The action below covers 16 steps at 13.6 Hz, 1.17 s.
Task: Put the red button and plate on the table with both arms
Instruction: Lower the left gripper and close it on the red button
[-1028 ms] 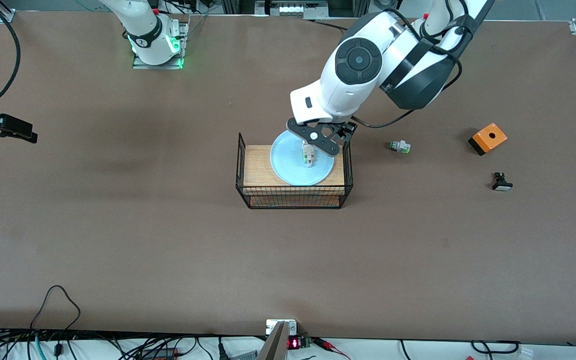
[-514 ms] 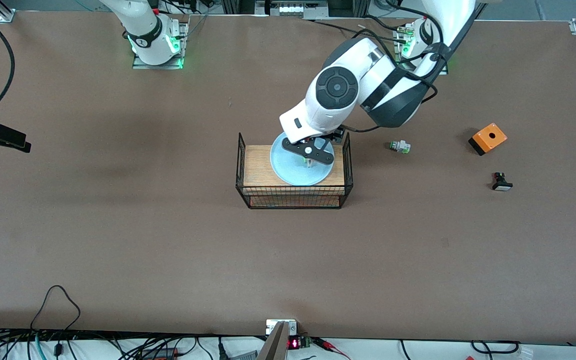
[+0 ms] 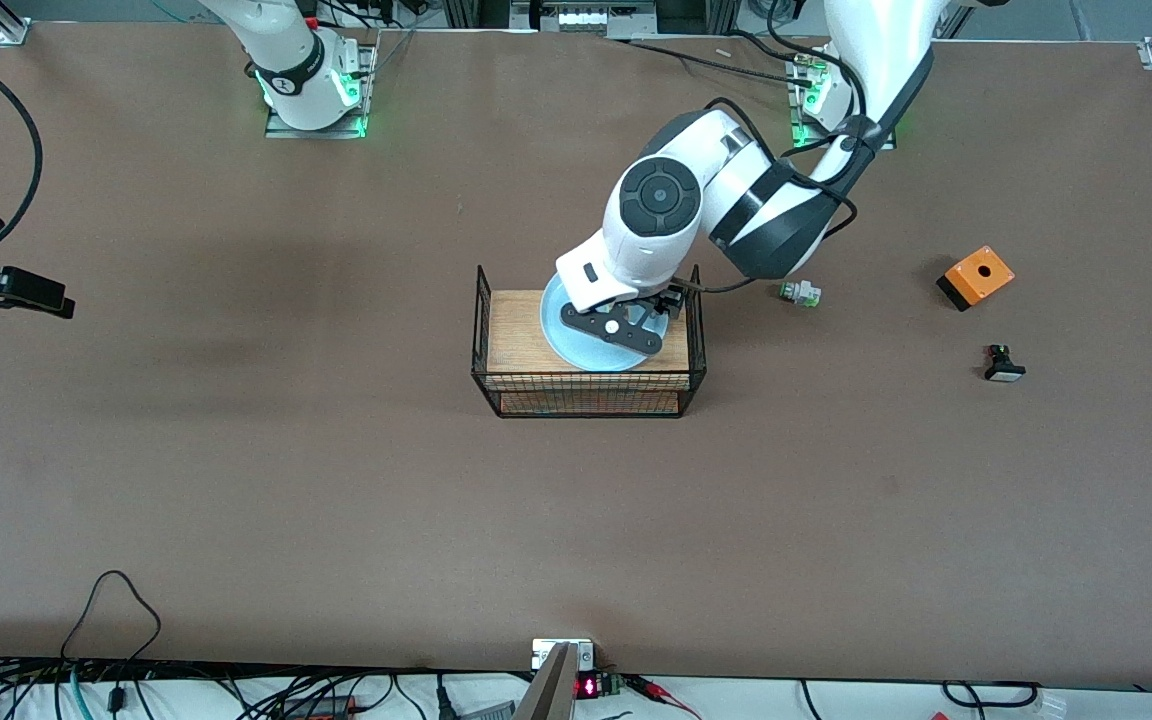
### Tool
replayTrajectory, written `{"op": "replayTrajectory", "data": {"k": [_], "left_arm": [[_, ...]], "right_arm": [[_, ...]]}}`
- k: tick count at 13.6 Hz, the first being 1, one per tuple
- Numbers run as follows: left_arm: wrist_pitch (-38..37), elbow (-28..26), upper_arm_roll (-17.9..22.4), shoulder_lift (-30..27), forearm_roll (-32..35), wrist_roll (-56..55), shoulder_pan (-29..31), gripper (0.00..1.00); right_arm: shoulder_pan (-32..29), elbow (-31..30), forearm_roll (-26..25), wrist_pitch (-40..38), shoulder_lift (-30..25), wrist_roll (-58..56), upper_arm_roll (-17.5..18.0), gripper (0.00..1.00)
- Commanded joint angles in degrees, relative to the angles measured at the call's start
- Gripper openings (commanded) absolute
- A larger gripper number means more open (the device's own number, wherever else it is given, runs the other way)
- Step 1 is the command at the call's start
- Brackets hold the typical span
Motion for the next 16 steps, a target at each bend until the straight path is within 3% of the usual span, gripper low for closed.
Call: {"op": "replayTrajectory", "data": {"k": [1,5,11,13,14,16], "left_arm": [[1.67,1.73,0.16,1.49,1.4,-1.45,-0.51,1.0],[1.85,1.2,0.16,2.72,1.75,-7.59,-0.69,1.0],[1.77,-1.43,0.16,2.73,1.67,-8.05,-0.42,0.99],[1.77,-1.35,-0.1,2.73,1.58,-8.14,-0.42,0.69],[1.68,-1.35,-0.19,2.73,1.4,-8.4,-0.6,0.35],[1.24,-1.09,-0.19,2.55,1.49,-11.11,-1.21,0.2]], "right_arm": [[-0.32,0.71,2.43,-0.28,-0.11,5.97,0.45,1.0],[0.91,0.71,2.7,-0.81,-0.28,12.04,0.8,1.0],[5.39,0.71,3.05,-0.9,-0.64,21.89,0.8,1.0],[5.57,0.71,2.96,-0.9,-0.64,22.43,0.8,1.0],[5.57,0.71,2.96,-0.9,-0.64,22.34,0.8,1.0],[5.66,0.71,2.96,-0.9,-0.64,22.34,0.8,1.0]]}}
